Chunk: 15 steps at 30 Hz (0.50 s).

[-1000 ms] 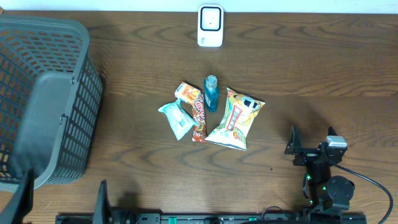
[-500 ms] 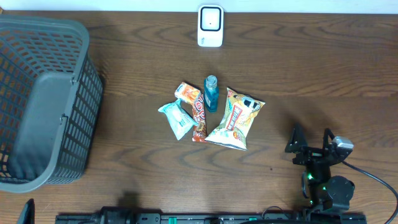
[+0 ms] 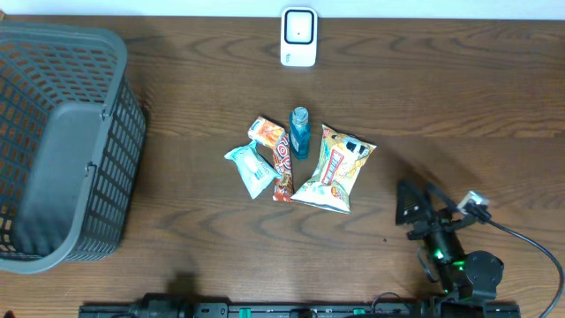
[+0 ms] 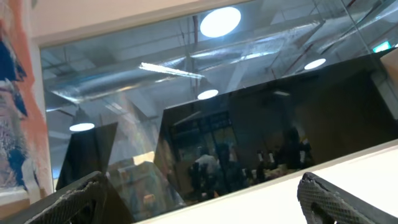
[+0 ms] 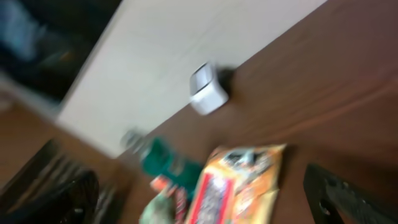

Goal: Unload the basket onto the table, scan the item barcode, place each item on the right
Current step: 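Reach the right gripper to the yellow snack bag and grasp it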

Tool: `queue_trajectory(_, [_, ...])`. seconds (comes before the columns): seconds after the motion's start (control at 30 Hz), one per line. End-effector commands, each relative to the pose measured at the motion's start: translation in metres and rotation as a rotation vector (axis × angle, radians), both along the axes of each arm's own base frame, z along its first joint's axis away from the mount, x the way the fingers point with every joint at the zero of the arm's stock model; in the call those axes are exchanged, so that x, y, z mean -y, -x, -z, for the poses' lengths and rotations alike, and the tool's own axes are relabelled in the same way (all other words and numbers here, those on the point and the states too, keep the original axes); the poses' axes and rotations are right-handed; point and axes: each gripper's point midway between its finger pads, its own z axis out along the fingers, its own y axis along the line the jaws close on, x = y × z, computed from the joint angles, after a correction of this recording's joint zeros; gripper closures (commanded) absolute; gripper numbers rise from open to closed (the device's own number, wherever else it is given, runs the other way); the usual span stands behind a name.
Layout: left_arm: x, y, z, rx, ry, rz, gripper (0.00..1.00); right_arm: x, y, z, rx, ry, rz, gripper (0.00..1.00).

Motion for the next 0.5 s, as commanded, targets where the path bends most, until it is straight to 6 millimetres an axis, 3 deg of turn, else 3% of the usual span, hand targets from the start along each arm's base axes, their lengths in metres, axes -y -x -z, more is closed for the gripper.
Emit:
queue_trajectory(0.0, [-0.005,-0.001,-0.001,0.007,0.003,-0.033,0.02,-0.044,0.024,0.0,-0.015,-0.039,-0.291,0.01])
queue_trajectory(0.17, [-0.003,-0.026,0.034,-0.162,-0.011,-0.029,0.02,-0.064,0.042,0.002,-0.032,-0.052,-0.446,0.01])
queue_trajectory(0.3, [0.0,-0.06,0.064,-0.267,-0.019,-0.026,0.02,-0.066,0.044,0.002,-0.034,-0.054,-0.46,0.01])
queue_trajectory(0.47, [0.003,-0.116,0.128,-0.446,-0.031,-0.024,0.02,-0.069,0.047,0.002,0.007,0.008,-0.489,0.01])
